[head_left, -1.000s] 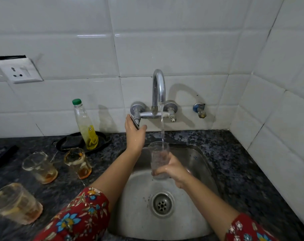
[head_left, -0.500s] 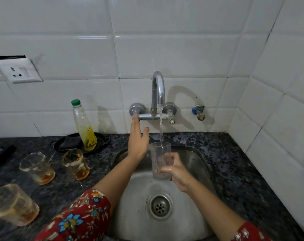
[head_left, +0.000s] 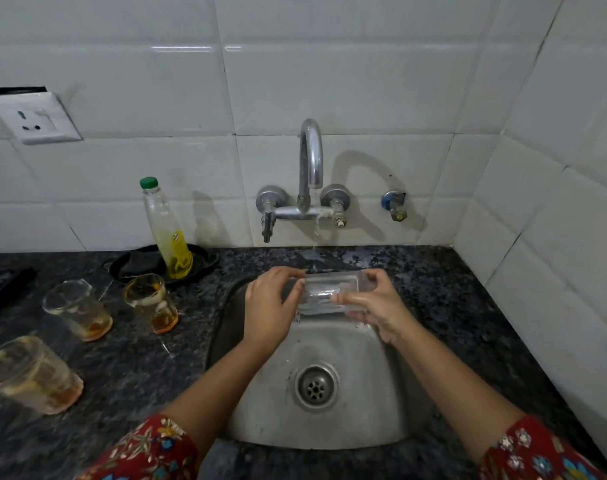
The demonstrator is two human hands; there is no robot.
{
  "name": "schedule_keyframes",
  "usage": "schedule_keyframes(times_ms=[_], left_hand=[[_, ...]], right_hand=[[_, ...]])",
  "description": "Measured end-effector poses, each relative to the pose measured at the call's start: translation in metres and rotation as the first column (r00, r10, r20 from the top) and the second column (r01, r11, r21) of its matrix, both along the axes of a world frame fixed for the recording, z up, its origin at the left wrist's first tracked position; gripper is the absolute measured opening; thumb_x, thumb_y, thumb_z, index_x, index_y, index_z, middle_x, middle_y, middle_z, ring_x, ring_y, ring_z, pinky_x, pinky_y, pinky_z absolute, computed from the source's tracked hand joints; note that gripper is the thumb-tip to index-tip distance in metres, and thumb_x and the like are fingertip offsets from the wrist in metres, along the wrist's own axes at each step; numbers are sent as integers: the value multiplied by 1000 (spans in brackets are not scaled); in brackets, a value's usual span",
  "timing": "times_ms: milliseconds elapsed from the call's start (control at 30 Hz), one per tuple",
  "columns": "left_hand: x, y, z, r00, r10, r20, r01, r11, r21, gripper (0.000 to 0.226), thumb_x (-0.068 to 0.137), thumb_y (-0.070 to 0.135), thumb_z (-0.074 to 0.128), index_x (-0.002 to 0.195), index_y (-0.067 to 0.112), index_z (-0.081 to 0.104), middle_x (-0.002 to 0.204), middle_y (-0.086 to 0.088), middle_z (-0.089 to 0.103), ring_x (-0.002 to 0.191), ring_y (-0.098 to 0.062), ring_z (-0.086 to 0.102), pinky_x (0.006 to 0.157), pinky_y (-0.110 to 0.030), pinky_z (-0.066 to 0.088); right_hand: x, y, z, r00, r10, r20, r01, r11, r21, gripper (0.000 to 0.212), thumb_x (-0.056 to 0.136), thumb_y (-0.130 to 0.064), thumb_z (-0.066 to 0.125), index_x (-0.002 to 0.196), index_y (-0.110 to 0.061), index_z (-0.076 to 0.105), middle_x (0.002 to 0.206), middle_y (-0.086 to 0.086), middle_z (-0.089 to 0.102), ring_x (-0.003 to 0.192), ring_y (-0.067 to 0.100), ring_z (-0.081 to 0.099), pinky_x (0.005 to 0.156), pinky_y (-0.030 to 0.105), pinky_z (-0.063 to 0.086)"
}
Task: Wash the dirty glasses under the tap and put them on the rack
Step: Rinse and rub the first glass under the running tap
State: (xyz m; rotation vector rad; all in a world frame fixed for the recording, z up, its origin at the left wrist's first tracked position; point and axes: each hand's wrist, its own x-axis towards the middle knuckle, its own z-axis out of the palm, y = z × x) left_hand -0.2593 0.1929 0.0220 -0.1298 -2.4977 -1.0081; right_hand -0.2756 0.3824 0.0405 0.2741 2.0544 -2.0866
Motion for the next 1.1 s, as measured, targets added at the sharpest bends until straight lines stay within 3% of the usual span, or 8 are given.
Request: schedule_keyframes(times_ms=[133,400,600,733,833,933,1000,1100], left_hand=[[13,8,-6,999,11,47,-10,1000,-13,20,95,38,51,103,29,67,99,13,68,95,-10,62,91,-47,47],[33,29,-7,991,-16,130,24,998,-57,18,94,33,54,106,27,65,101,11,70,91,-8,64,92,-43,48],[40,28,-4,966,10,258,-10,1000,-1,18,92,34,57,107,29,65,104,13,68,95,-5,63,85,-31,51],[34,10,2,959,-17,282,-51,971,232,16,92,28,61,107,27,67,100,14,69,92,-2,64,86,-31,54],[26,-21,21,968,-13,249,-121,847,517,13,92,19,63,102,23,69,98,4,73,92,-11,68,82,-30,56],[16,-64,54,984,35,174,-152,671,726,14,92,10,61,105,12,67,99,-7,73,91,-17,68,72,-17,52],[14,-102,79,988,60,140,-148,607,781,16,95,8,57,109,7,64,96,-6,71,85,-15,66,68,-12,50],[18,-171,107,990,79,116,-140,587,797,15,96,14,55,109,14,64,99,-1,72,91,-13,66,75,-22,51]], right_hand=[[-3,-1,11,991,-56,-119,55,998,-10,72,55,-6,90,113,-15,49,114,8,63,99,22,66,89,43,55],[10,-7,27,898,100,-428,66,932,357,78,42,-45,90,109,-25,55,104,-5,67,94,11,64,83,36,55],[17,-8,19,893,128,-430,85,892,443,78,37,-59,82,105,-35,52,108,-4,63,98,14,60,83,38,54],[15,-19,18,936,-49,-348,118,977,180,71,49,-38,90,108,-23,55,105,-2,68,96,15,65,83,36,55],[16,-48,25,965,-157,-211,136,985,-108,52,72,-24,80,114,-18,51,108,2,66,92,14,65,74,26,52],[9,-101,36,984,-177,7,166,904,-394,43,79,-27,74,115,-12,55,92,0,66,73,9,63,61,22,51],[2,-147,45,982,-115,148,176,831,-527,38,78,-33,75,105,-11,61,77,2,60,61,9,55,57,23,51],[-2,-222,63,965,39,261,147,742,-654,29,79,-37,73,90,-11,65,87,7,64,72,15,56,67,28,53]])
